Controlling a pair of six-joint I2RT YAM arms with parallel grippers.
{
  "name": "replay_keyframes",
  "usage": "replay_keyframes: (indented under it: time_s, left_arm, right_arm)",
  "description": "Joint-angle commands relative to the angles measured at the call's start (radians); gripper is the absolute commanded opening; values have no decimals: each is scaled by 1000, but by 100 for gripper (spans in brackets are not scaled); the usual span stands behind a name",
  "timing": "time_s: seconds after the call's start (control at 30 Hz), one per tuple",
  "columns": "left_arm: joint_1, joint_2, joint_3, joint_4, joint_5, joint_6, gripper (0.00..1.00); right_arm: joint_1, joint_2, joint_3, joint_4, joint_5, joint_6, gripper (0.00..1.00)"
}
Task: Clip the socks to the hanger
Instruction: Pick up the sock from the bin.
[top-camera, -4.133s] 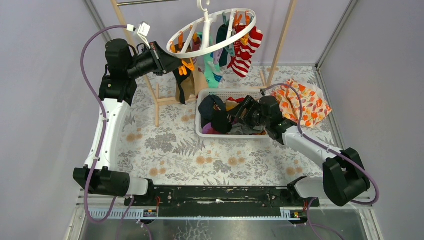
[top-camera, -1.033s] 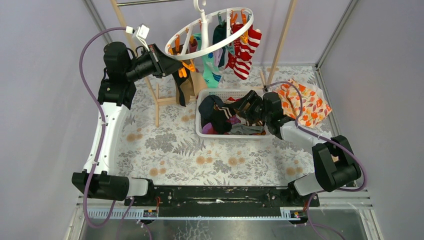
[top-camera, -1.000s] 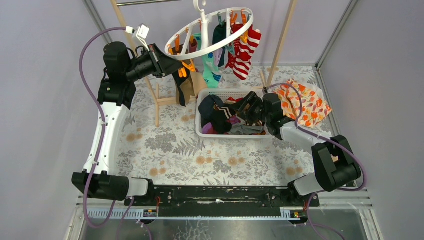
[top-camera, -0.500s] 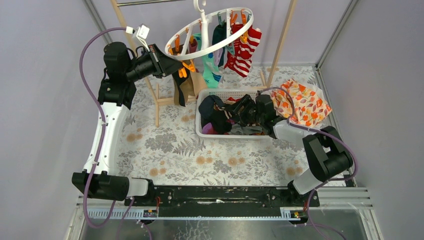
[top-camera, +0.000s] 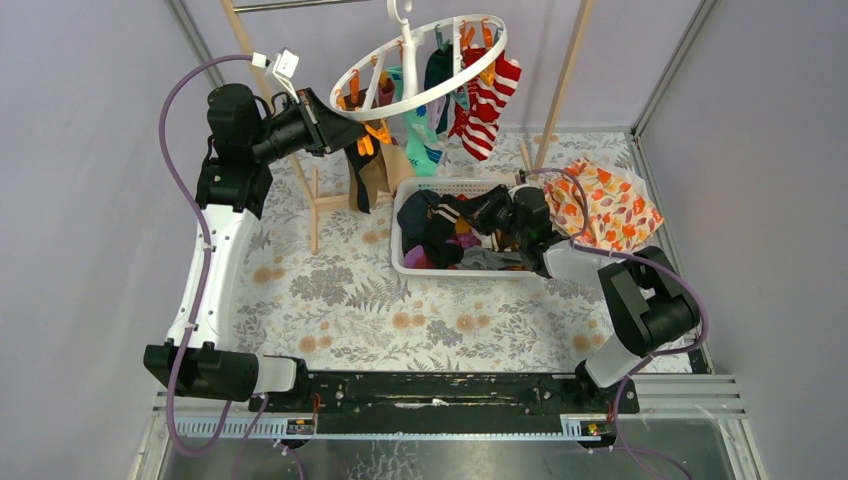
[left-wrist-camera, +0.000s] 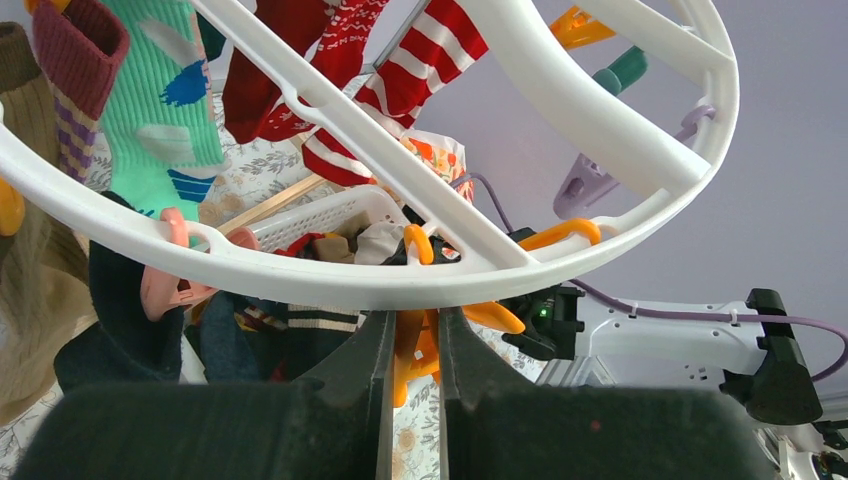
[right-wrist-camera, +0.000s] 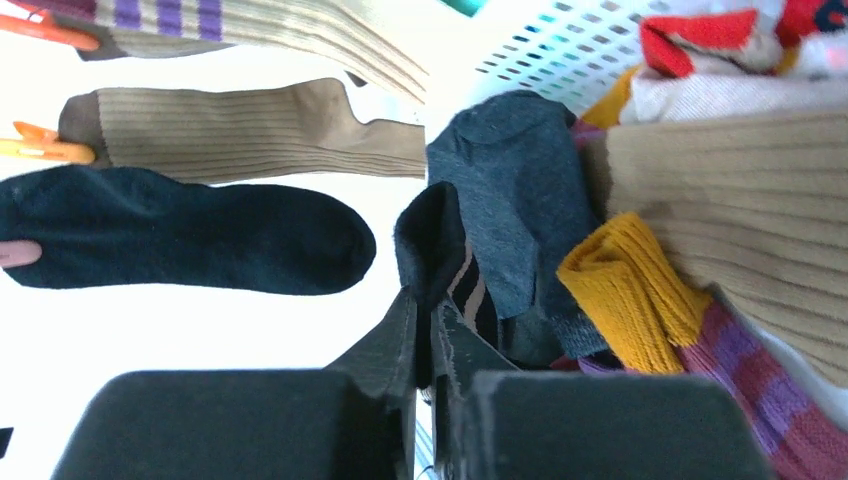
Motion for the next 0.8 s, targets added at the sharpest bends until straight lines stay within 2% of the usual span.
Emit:
replay_keyframes:
  time_s: [0.0,0.13,0.33,0.5,0.77]
  left_arm:
    - [0,-22,-2,29,47,6,0]
    - [0,-23,-5,29,54,3,0]
    - [0,-22,1,35,81,-8,0]
    - [0,-23,-12,96,146,-65,0]
    - [0,-35,-81,286,243,-213,0]
  right_arm:
    - [3,-77,48,88,21,-81,2]
    - [0,-122,71,131,-24,-167,0]
    - [0,-149,176,224,-308,-246,0]
    - [-1,-96,288,365,-594,-111,0]
    - [63,34,407,681,-730,149,0]
